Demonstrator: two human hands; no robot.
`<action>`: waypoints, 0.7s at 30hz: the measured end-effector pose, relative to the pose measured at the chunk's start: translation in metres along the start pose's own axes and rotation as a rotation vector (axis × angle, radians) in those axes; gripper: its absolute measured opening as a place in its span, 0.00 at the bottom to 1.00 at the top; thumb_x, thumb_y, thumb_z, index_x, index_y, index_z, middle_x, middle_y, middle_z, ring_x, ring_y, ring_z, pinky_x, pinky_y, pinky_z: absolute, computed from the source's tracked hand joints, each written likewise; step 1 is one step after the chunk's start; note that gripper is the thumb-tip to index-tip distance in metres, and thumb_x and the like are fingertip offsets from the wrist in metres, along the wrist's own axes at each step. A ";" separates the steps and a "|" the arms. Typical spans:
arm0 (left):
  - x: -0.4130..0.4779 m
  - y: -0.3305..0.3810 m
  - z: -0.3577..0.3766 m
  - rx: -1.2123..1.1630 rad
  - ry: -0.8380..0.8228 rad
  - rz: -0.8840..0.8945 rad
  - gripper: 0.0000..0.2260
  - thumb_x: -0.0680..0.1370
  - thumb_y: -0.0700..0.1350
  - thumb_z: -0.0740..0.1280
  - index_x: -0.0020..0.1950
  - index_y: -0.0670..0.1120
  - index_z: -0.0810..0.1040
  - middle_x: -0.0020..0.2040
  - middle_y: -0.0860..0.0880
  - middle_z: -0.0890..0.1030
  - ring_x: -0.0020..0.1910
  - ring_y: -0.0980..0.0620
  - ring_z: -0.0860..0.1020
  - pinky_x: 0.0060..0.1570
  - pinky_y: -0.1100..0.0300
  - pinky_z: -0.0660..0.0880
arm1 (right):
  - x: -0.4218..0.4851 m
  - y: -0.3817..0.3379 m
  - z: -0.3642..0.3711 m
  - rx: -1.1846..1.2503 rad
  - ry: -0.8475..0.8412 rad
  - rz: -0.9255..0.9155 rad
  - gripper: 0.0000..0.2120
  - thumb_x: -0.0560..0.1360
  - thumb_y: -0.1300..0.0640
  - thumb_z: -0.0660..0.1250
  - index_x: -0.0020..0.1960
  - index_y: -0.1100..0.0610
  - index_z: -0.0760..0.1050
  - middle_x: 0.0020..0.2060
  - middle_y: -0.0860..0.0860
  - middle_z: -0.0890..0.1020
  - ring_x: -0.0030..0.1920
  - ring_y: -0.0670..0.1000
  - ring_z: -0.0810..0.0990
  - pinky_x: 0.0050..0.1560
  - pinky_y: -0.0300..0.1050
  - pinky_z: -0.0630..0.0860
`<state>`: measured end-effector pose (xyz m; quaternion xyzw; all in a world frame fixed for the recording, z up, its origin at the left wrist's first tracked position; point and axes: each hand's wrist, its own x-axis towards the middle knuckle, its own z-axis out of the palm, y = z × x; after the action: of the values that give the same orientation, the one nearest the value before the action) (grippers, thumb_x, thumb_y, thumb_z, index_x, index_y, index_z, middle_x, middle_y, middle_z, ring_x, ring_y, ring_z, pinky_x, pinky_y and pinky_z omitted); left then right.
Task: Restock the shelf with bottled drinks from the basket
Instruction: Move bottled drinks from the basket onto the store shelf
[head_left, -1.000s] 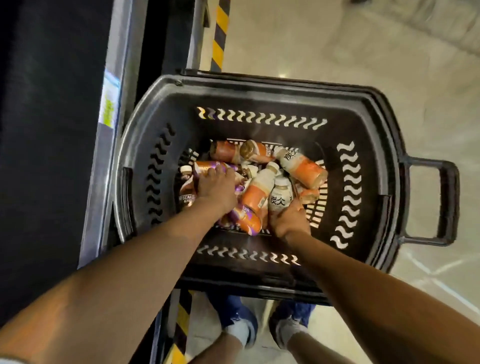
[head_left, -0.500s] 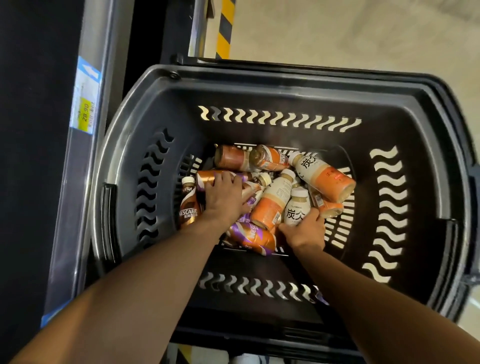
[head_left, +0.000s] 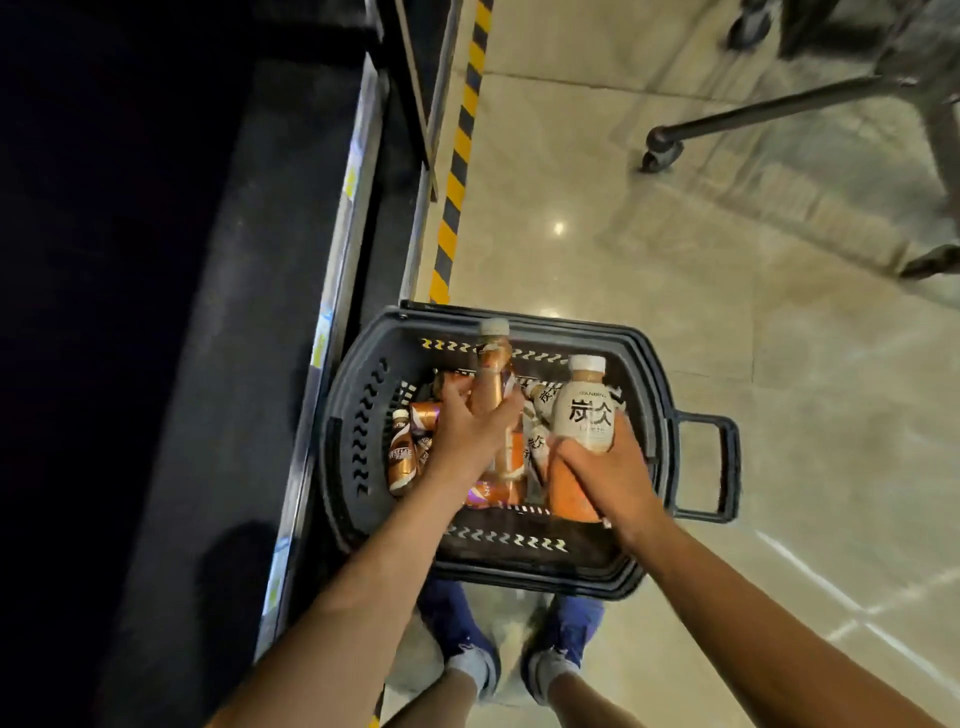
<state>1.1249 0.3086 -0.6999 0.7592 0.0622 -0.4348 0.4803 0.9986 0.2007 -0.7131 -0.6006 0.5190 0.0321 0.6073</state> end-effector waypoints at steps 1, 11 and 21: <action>-0.030 0.027 -0.004 -0.061 0.011 0.020 0.22 0.75 0.54 0.72 0.64 0.50 0.69 0.54 0.52 0.78 0.50 0.52 0.80 0.47 0.56 0.76 | -0.025 -0.033 -0.011 0.026 -0.002 -0.037 0.25 0.67 0.51 0.78 0.60 0.48 0.70 0.50 0.48 0.82 0.49 0.50 0.83 0.49 0.48 0.79; -0.317 0.244 -0.074 -0.381 0.007 0.341 0.06 0.74 0.56 0.67 0.51 0.64 0.79 0.49 0.50 0.85 0.51 0.46 0.83 0.53 0.42 0.79 | -0.256 -0.315 -0.116 0.231 -0.206 -0.415 0.20 0.68 0.53 0.76 0.58 0.49 0.74 0.47 0.50 0.85 0.45 0.51 0.85 0.43 0.49 0.81; -0.565 0.268 -0.113 -0.593 0.284 0.591 0.21 0.69 0.55 0.71 0.61 0.53 0.78 0.52 0.46 0.85 0.49 0.44 0.84 0.53 0.43 0.79 | -0.456 -0.406 -0.130 0.123 -0.671 -0.706 0.23 0.58 0.46 0.76 0.52 0.47 0.78 0.44 0.51 0.85 0.42 0.51 0.84 0.41 0.49 0.82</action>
<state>0.9831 0.4377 -0.0935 0.6259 0.0300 -0.1333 0.7678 0.9816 0.2555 -0.0915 -0.6595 0.0601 -0.0147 0.7492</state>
